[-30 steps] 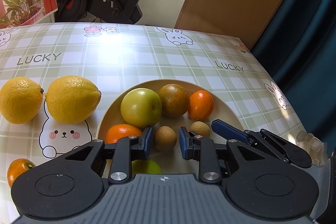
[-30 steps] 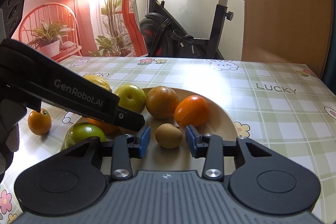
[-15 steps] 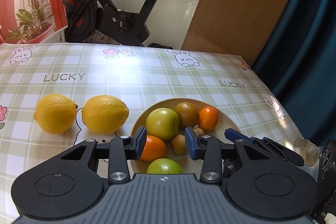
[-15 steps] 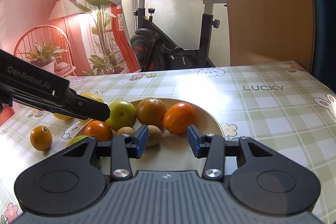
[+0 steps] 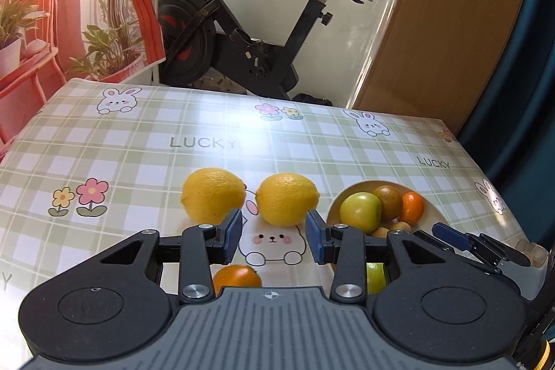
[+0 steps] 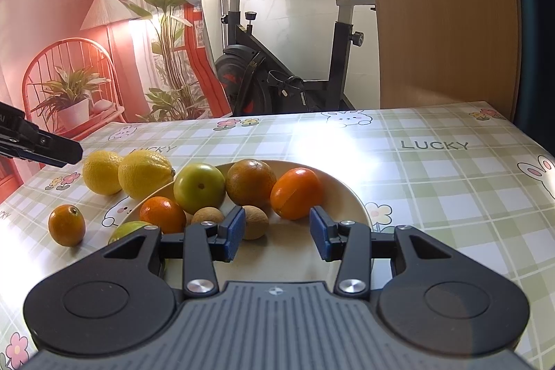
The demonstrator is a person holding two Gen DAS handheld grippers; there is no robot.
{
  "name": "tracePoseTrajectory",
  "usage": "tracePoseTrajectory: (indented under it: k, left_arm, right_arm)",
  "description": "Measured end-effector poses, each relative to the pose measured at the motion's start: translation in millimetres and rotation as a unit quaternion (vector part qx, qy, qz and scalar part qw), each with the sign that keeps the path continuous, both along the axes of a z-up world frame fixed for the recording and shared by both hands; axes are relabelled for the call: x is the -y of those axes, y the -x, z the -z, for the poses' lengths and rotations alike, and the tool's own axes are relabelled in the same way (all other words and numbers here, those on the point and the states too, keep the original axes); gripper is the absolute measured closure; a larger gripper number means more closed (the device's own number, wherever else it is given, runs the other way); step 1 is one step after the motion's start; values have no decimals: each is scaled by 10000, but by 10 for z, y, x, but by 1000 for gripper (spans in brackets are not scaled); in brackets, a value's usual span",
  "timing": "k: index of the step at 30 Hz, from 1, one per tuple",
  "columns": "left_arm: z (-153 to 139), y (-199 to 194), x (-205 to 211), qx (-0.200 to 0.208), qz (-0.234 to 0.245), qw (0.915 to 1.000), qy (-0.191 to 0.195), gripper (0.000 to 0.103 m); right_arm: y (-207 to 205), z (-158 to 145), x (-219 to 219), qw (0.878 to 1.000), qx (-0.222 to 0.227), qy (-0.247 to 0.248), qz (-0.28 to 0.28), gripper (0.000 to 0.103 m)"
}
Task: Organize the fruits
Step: 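Move the open left gripper down to the large orange on the table, then close the left gripper on the large orange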
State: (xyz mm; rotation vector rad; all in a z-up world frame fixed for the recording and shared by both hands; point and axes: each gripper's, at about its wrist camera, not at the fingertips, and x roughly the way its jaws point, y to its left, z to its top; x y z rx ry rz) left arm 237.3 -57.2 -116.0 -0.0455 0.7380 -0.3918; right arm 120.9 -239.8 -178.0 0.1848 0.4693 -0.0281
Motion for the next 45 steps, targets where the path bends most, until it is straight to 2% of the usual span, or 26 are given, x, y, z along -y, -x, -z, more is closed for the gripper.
tracePoseTrajectory:
  k: [10,16,21,29,33,40,45]
  left_arm:
    - [7,-10,-335,-6,-95,9999,40,61]
    - [76,0,-377,-69,-64,9997,205,61]
    - [187,-32,-512,-308,-122,9983,486,61]
    - [300,-71,-589,-426,-106,9970,634,61]
    - [344,-65,-555,-428,-30,9969,658,61]
    - [410,-59,-457,-417,193,9970,621,61]
    - [535,-95,-401,-586,294,9965,519,61]
  right_arm:
    - [85,-134,-80,10000,-23,-48,-83,59]
    - [-18,-372,-399,9983,102,-20,-567,59]
    - [-157,-431,-742,9940,-21,28,-1094,59]
    - [-379,-331,-1211,9826,-422,46,-1809,57]
    - [-463,-253,-1422,9754,-582,233,-2111,57]
    - [-607,-133,-1619,9690,-781,277,-2326,56]
    - [-673,-71,-1673,9676,-862,251,-2360,55]
